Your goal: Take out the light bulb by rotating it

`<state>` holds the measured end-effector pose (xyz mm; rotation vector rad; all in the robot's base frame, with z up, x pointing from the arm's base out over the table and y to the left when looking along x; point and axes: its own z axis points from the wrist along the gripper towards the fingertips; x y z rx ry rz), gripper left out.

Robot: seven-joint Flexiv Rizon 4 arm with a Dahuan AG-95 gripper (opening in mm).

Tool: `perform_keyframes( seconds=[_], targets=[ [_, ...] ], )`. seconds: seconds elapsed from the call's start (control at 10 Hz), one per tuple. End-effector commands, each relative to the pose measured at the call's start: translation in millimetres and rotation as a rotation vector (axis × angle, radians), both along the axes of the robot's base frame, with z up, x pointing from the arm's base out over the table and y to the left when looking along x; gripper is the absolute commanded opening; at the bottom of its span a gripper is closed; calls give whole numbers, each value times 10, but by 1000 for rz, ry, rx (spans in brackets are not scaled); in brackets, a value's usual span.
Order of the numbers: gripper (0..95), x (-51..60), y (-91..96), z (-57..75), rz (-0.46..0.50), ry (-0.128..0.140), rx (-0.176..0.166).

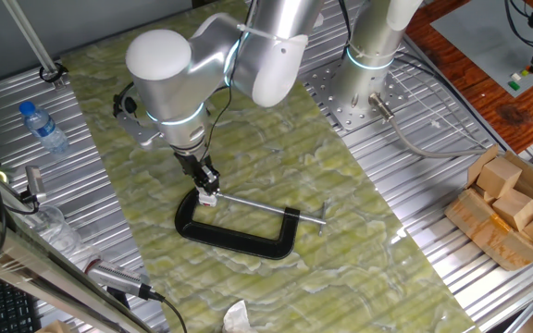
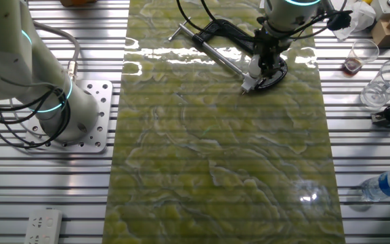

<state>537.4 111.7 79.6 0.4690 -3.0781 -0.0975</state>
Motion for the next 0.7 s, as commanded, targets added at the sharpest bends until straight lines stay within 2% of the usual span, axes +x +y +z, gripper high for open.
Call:
perform_keyframes(
  seconds=[0.1,0.4,0.5,0.7],
  targets=[
    [0,-5,0,6,191,1,-30],
    [0,-6,4,5,403,-9,-11],
    [0,-10,24,0,513,-18,6],
    [0,-14,45,-5,654,-24,14]
  ],
)
